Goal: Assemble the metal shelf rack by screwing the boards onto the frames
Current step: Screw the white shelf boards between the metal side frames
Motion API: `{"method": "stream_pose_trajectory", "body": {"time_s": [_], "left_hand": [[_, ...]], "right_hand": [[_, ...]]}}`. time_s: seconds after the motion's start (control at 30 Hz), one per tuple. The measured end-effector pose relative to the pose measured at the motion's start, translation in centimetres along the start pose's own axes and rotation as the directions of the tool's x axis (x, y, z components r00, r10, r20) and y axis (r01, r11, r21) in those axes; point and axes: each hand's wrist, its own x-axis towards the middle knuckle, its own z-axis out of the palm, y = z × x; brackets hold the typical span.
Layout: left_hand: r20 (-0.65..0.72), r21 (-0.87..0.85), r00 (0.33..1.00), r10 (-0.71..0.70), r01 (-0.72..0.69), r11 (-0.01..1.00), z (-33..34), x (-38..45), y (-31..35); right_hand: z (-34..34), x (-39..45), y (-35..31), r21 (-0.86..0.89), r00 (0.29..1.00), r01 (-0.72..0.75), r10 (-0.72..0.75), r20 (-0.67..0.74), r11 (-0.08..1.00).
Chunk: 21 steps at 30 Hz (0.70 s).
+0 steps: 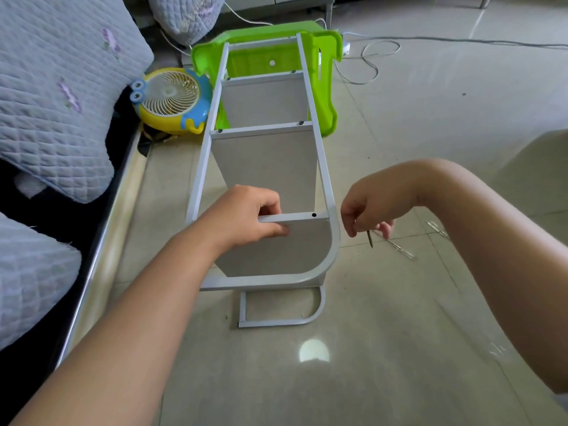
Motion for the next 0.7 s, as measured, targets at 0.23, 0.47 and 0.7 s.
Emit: {"method": "stream_pose_trajectory", "body": {"time_s": [0.23, 0.47, 0.7], "left_hand": [[0.009, -0.021, 1.0, -0.01, 0.01, 1.0, 0.0, 0.02, 0.17], [-0.009, -0.026, 1.0, 0.002, -0.003, 1.0, 0.2, 0.05, 0.19], [-0.024, -0.029, 1.0, 0.002, -0.002, 1.0, 0.41, -0.16, 0.28]], "right_hand": [[0.46, 0.24, 0.19, 0.052, 0.998, 0.035, -0.032, -0.054, 0.998], [0.62, 0.36, 0.43, 0.019, 0.997, 0.07, -0.069, -0.034, 0.997], [0.36, -0.2, 0.22, -0.029, 0.997, 0.077, -0.078, -0.027, 0.997]]}}
